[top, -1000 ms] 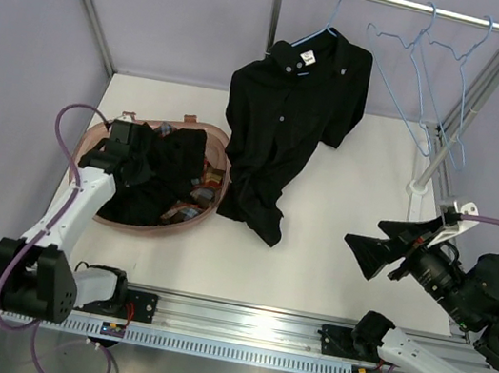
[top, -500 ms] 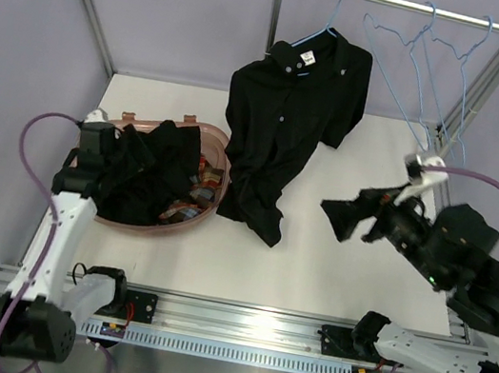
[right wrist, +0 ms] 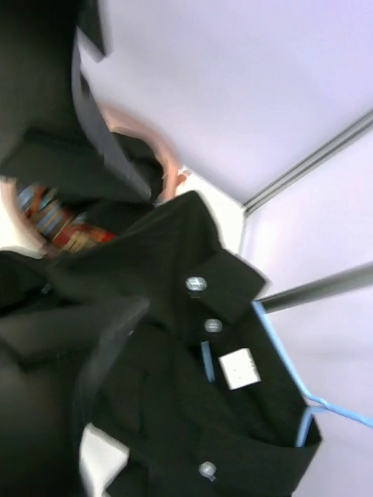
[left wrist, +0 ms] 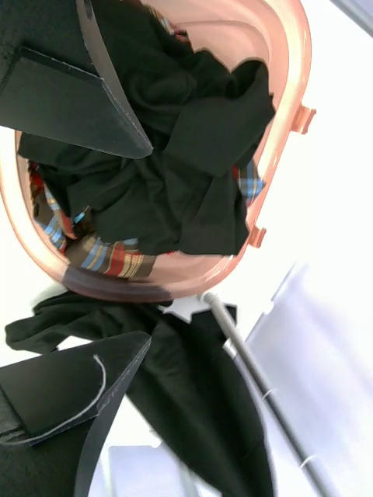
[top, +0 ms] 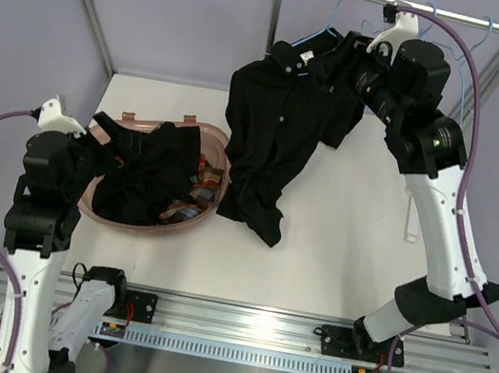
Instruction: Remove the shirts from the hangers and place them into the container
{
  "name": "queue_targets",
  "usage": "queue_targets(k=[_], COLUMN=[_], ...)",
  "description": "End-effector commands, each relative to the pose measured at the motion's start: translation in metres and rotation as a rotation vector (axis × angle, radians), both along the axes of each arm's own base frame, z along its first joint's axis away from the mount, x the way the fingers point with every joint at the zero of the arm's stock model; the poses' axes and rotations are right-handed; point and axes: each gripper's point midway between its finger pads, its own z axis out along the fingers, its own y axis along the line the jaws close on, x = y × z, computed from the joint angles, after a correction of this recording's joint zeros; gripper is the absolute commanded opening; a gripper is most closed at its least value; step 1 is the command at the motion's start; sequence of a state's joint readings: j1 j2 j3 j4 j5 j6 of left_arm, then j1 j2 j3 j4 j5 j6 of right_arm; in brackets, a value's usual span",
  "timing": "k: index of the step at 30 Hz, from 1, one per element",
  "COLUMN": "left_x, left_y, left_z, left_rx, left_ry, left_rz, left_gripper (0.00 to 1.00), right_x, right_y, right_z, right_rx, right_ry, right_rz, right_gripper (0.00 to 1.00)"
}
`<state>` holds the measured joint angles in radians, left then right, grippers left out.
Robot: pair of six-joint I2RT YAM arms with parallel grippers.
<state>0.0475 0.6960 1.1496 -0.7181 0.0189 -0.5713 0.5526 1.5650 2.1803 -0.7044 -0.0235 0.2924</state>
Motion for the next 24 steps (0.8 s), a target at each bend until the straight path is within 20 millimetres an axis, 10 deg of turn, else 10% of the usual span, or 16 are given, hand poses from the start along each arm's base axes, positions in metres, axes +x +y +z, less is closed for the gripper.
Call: queue_targets(k=[1,10,24], left_x=[-0.018,-0.037,-0.049], left_y=[-0.022,-0.041,-0.046], left_z=[0.013,0.029,0.026], left_rx=[0.003,0.012,0.028], left_ry=[-0.087,-0.169,-0.193], left_rz=[-0.133,-0.247,-0.280], left_gripper=[0.98,0.98,0.98], right_x=[0.014,0.072,0.138], right_y=[0.009,0.036,0.031], right_z=[0.035,0.012,-0.030], right_rx=[0.195,0.443,0.530], right_ry=[-0.013,0.091,0.086], right_rz=[0.112,0.254,0.065], right_gripper=[0.51,0.68,0.59])
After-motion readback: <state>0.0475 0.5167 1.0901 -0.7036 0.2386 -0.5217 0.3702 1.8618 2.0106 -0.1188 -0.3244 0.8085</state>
